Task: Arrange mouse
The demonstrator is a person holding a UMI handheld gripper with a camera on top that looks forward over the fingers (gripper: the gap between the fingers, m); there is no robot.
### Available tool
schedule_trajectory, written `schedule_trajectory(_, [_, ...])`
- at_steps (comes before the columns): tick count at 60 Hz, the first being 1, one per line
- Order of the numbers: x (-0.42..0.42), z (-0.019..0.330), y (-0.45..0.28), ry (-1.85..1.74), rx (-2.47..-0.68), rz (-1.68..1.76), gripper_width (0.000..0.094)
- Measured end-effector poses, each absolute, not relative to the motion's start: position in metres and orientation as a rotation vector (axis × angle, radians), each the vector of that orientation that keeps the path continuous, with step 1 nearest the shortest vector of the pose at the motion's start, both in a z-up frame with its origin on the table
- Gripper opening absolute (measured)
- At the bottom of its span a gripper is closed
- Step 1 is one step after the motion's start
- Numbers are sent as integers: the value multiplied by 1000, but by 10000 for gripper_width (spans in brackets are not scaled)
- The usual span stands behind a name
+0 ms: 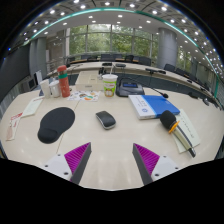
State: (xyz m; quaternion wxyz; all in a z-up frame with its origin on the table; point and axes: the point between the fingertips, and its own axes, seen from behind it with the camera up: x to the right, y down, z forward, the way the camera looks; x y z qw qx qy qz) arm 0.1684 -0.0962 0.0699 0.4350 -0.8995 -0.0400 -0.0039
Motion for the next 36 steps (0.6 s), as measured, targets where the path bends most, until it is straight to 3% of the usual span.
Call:
schedule_trajectory(17, [149,23,24,-118,-2208,-33,855])
schedule_trajectory(36, [153,-8,88,-104,-2227,-68,853])
